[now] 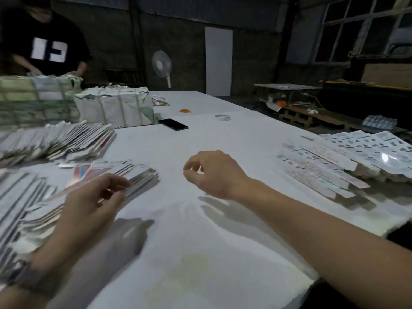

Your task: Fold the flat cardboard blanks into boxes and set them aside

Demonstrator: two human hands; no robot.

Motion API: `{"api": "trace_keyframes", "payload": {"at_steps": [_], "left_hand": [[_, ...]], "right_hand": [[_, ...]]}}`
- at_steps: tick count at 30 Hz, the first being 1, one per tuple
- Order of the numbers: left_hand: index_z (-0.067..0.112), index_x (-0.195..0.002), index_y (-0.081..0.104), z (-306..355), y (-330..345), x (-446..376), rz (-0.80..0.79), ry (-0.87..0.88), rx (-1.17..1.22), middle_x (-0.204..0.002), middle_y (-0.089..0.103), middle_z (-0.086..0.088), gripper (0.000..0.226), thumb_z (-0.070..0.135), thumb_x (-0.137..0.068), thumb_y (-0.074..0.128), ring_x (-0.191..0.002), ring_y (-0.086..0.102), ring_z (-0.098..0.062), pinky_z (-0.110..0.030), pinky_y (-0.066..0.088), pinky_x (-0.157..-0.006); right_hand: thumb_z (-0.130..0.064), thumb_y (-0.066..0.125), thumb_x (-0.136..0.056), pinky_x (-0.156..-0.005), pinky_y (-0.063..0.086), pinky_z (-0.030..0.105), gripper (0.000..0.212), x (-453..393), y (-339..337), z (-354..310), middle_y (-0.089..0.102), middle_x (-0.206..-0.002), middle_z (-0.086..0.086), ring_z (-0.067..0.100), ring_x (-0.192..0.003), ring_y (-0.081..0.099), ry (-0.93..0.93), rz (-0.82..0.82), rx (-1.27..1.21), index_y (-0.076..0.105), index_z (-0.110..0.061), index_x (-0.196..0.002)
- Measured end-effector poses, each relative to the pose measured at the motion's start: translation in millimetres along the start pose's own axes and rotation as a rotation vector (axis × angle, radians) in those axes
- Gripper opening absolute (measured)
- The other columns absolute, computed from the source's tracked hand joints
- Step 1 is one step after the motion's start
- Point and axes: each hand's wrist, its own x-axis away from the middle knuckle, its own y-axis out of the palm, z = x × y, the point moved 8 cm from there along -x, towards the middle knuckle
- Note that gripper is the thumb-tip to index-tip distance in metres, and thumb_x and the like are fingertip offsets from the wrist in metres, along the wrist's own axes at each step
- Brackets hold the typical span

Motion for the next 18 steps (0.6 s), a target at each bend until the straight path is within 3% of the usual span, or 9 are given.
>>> {"api": "trace_keyframes", "payload": {"at_steps": [2, 4, 7, 9, 12, 15, 18], "left_hand": [[0.024, -0.085, 0.070, 12, -1, 2, 0.012, 0.079, -0.063, -0.076, 0.070, 0.003, 0.027, -0.003, -0.088, 0.069, -0.065, 0.063, -0.009, -0.025, 0.053, -0.065], [0.014, -0.088, 0.072, 12, -6, 1, 0.020, 0.098, -0.154, -0.079, 0.068, -0.003, 0.021, -0.007, -0.084, 0.069, -0.074, 0.064, -0.025, -0.041, 0.053, -0.069], [0.012, -0.096, 0.072, 9, -22, -4, 0.101, 0.130, -0.433, -0.090, 0.068, -0.006, 0.015, 0.007, -0.082, 0.074, -0.092, 0.060, -0.036, -0.041, 0.044, -0.081], [0.019, -0.115, 0.067, -5, -32, -7, 0.118, 0.016, -0.624, -0.112, 0.068, -0.008, 0.030, 0.023, -0.085, 0.071, -0.111, 0.054, -0.038, -0.046, 0.042, -0.092], [0.026, -0.143, 0.044, -34, -31, -3, -0.039, -0.247, -0.834, -0.141, 0.055, -0.006, 0.050, 0.043, -0.096, 0.050, -0.136, 0.041, -0.033, -0.052, 0.032, -0.111], [0.027, -0.142, 0.040, -44, -19, 2, -0.176, -0.306, -0.886, -0.144, 0.055, -0.004, 0.045, 0.045, -0.101, 0.035, -0.132, 0.049, -0.032, -0.049, 0.033, -0.108], [0.029, -0.134, 0.048, -31, -23, -2, -0.114, -0.193, -0.901, -0.128, 0.065, -0.001, 0.034, 0.040, -0.102, 0.043, -0.119, 0.057, -0.032, -0.044, 0.043, -0.093]], "right_hand": [[-0.041, 0.055, -0.094, -0.083, 0.050, 0.034, 0.021, -8, 20, -44, 0.062, -0.091, -0.016, 0.013, -0.092, 0.059, -0.057, -0.042, -0.133, 0.073, -0.034, -0.103], [-0.040, 0.058, -0.091, -0.085, 0.052, 0.036, 0.019, -17, 35, -81, 0.067, -0.087, -0.013, 0.015, -0.090, 0.062, -0.102, -0.052, -0.228, 0.075, -0.033, -0.099], [-0.033, 0.060, -0.088, -0.082, 0.053, 0.038, 0.019, -23, 52, -110, 0.073, -0.085, -0.007, 0.019, -0.087, 0.065, -0.137, 0.059, -0.360, 0.075, -0.029, -0.098], [-0.025, 0.061, -0.088, -0.080, 0.053, 0.039, 0.018, -20, 63, -106, 0.071, -0.081, -0.007, 0.019, -0.081, 0.064, -0.108, 0.179, -0.438, 0.075, -0.026, -0.100], [-0.019, 0.063, -0.086, -0.078, 0.053, 0.037, 0.016, -15, 81, -95, 0.065, -0.071, -0.011, 0.014, -0.073, 0.061, -0.099, 0.206, -0.442, 0.076, -0.024, -0.093], [-0.021, 0.059, -0.082, -0.069, 0.050, 0.032, 0.016, -15, 81, -88, 0.060, -0.061, -0.017, 0.006, -0.061, 0.053, -0.098, 0.242, -0.516, 0.075, -0.023, -0.085], [-0.025, 0.057, -0.080, -0.064, 0.042, 0.023, 0.018, -16, 82, -85, 0.056, -0.056, -0.025, 0.000, -0.058, 0.052, -0.078, 0.231, -0.579, 0.074, -0.026, -0.081]]}}
